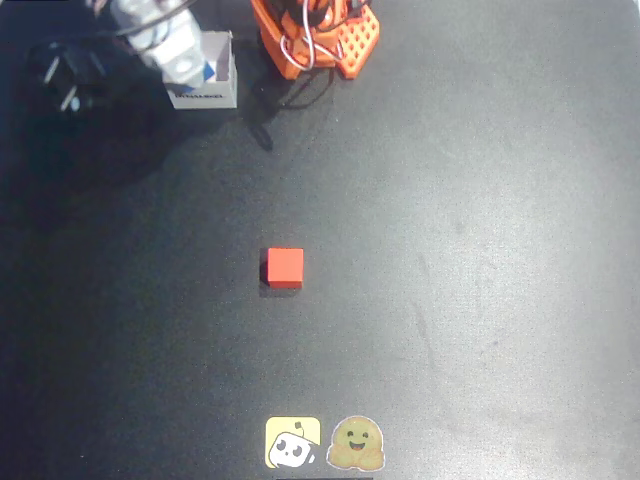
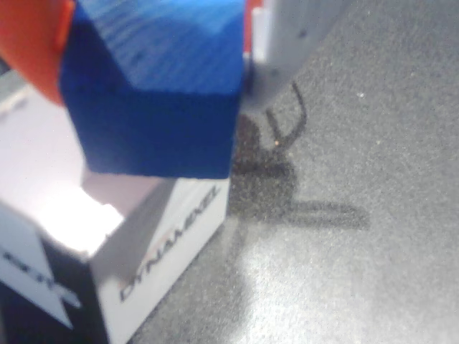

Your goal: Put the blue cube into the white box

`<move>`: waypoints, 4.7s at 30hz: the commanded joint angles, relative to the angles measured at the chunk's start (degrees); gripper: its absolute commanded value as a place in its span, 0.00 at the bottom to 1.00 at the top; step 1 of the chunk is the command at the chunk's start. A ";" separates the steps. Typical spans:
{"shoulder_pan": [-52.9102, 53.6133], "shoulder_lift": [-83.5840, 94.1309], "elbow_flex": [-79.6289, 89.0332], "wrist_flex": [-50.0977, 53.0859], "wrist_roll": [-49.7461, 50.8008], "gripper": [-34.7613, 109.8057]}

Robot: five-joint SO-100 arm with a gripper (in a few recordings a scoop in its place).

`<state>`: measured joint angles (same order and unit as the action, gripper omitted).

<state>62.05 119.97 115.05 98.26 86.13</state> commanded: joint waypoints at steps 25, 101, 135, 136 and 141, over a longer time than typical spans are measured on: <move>9.84 2.20 2.55 -2.11 -8.70 0.28; -63.98 55.37 35.60 -27.95 -15.21 0.24; -64.07 63.19 54.14 -35.51 4.83 0.24; -64.07 63.19 54.14 -34.45 4.83 0.24; -64.07 63.19 54.14 -29.71 4.83 0.24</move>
<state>-2.46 182.81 169.45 66.71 91.14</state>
